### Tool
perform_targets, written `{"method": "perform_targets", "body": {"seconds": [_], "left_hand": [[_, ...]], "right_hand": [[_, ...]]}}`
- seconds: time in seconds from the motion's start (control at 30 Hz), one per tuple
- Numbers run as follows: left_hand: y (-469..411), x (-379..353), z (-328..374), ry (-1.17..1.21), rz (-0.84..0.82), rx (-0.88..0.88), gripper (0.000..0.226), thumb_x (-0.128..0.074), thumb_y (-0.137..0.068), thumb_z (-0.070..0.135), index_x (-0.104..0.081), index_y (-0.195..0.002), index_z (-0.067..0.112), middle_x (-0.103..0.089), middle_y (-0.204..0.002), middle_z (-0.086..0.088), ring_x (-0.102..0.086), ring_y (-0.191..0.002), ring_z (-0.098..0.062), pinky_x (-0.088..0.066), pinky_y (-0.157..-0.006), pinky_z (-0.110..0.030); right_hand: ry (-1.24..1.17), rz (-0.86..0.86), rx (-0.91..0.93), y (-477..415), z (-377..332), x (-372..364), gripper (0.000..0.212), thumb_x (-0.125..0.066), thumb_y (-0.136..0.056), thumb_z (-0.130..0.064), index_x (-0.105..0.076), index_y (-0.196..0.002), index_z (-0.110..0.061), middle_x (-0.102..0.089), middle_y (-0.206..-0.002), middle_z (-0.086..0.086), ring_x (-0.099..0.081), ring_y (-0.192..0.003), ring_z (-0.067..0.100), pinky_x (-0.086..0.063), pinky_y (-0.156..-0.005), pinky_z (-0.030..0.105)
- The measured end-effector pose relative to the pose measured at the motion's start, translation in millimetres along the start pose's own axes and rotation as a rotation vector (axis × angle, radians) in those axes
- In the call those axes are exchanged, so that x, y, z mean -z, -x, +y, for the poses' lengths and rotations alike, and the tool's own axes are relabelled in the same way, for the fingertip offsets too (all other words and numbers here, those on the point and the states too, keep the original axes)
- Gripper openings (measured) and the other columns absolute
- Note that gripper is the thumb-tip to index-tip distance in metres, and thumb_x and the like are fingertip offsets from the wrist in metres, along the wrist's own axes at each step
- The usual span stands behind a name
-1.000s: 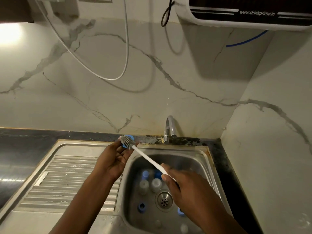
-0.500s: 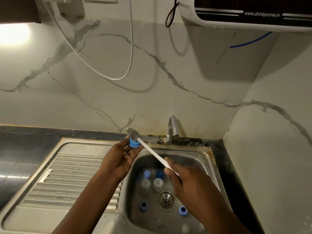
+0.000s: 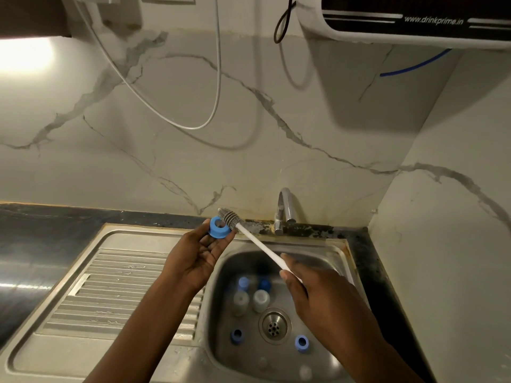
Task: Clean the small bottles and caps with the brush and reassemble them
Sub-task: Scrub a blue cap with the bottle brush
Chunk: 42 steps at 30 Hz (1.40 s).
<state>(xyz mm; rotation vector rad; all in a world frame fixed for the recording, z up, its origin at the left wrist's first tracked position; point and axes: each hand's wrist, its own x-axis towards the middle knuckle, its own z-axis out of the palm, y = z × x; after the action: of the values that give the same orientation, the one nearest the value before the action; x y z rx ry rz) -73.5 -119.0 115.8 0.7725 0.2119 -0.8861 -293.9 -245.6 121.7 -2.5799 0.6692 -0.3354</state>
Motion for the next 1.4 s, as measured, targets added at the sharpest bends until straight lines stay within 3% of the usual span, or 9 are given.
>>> {"method": "perform_targets", "body": {"seconds": [0.13, 0.3, 0.43, 0.57, 0.83, 1.07, 1.17, 1.33, 1.4], "left_hand": [[-0.7, 0.0, -1.5, 0.002, 0.011, -0.009, 0.026, -0.058, -0.107, 0.015, -0.065, -0.122, -0.005, -0.075, -0.119, -0.026, -0.076, -0.104, -0.035, -0.062, -0.084, -0.045], [-8.5, 4.2, -4.9, -0.020, 0.037, 0.009, 0.032, -0.058, -0.106, 0.017, -0.064, -0.128, -0.006, -0.073, -0.124, -0.027, -0.071, -0.117, -0.038, -0.063, -0.083, -0.043], [-14.0, 6.8, 3.1, -0.023, 0.056, -0.028, 0.031, -0.059, -0.106, 0.016, -0.064, -0.126, -0.006, -0.074, -0.119, -0.027, -0.074, -0.110, -0.036, -0.063, -0.082, -0.039], [-12.7, 7.6, 0.1, -0.023, 0.044, -0.008, 0.028, -0.058, -0.107, 0.016, -0.065, -0.119, -0.007, -0.077, -0.108, -0.027, -0.079, -0.094, -0.034, -0.064, -0.080, -0.039], [-10.6, 5.2, -18.5, -0.018, 0.018, 0.047, 0.038, -0.060, -0.105, 0.018, -0.061, -0.136, -0.004, -0.072, -0.125, -0.026, -0.071, -0.119, -0.037, -0.060, -0.089, -0.047], [-18.0, 3.4, -3.8, 0.042, 0.035, 0.004, 0.036, -0.053, -0.109, 0.014, -0.058, -0.135, -0.011, -0.072, -0.123, -0.029, -0.072, -0.113, -0.041, -0.064, -0.081, -0.042], [-17.1, 5.0, 2.1, 0.058, 0.043, -0.015, 0.033, -0.055, -0.108, 0.014, -0.060, -0.131, -0.009, -0.070, -0.126, -0.030, -0.068, -0.120, -0.042, -0.063, -0.082, -0.046], [-12.0, 7.9, -0.8, 0.000, 0.031, 0.005, 0.028, -0.058, -0.107, 0.017, -0.066, -0.120, -0.007, -0.076, -0.113, -0.027, -0.079, -0.095, -0.034, -0.066, -0.076, -0.039], [-11.1, 8.5, -3.8, -0.011, 0.027, 0.008, 0.030, -0.058, -0.106, 0.017, -0.065, -0.124, -0.006, -0.075, -0.117, -0.026, -0.078, -0.100, -0.034, -0.065, -0.081, -0.040]], "right_hand": [[-0.037, -0.025, 0.007, -1.3, -2.0, -7.9, 0.051, -0.029, -0.106, -0.059, -0.040, -0.153, -0.044, -0.066, -0.084, -0.012, -0.064, -0.069, 0.001, -0.057, -0.069, 0.020], [-0.064, -0.052, 0.029, 1.2, -6.2, -9.7, 0.051, -0.029, -0.107, -0.056, -0.033, -0.157, -0.045, -0.059, -0.090, -0.015, -0.060, -0.072, 0.002, -0.051, -0.066, 0.017], [-0.062, -0.076, 0.029, 8.9, -1.2, -4.4, 0.052, -0.027, -0.106, -0.060, -0.034, -0.156, -0.047, -0.056, -0.091, -0.020, -0.062, -0.077, 0.001, -0.053, -0.075, 0.018], [-0.004, -0.024, 0.017, 7.9, 7.3, 1.2, 0.051, -0.027, -0.105, -0.063, -0.038, -0.152, -0.048, -0.050, -0.072, -0.020, -0.060, -0.070, 0.001, -0.053, -0.071, 0.019], [0.010, -0.024, 0.000, -4.0, 4.2, -2.9, 0.051, -0.029, -0.106, -0.059, -0.040, -0.153, -0.043, -0.071, -0.095, -0.011, -0.067, -0.076, 0.002, -0.058, -0.074, 0.021], [-0.048, -0.091, 0.020, 1.4, -3.8, -7.2, 0.052, -0.028, -0.105, -0.060, -0.033, -0.155, -0.048, -0.064, -0.092, -0.014, -0.063, -0.076, 0.003, -0.055, -0.072, 0.019], [-0.052, -0.100, 0.039, 8.0, 2.4, -7.5, 0.050, -0.021, -0.101, -0.067, -0.029, -0.150, -0.058, -0.058, -0.087, -0.019, -0.062, -0.077, 0.000, -0.054, -0.076, 0.020], [-0.002, -0.029, 0.007, 7.9, 13.8, 3.6, 0.061, -0.021, -0.097, -0.070, -0.040, -0.152, -0.050, -0.049, -0.066, -0.022, -0.063, -0.068, 0.002, -0.057, -0.070, 0.021], [-0.016, -0.035, 0.001, 9.0, 18.0, 3.9, 0.057, -0.027, -0.099, -0.067, -0.043, -0.150, -0.049, -0.052, -0.065, -0.021, -0.066, -0.063, 0.002, -0.058, -0.065, 0.020]]}}
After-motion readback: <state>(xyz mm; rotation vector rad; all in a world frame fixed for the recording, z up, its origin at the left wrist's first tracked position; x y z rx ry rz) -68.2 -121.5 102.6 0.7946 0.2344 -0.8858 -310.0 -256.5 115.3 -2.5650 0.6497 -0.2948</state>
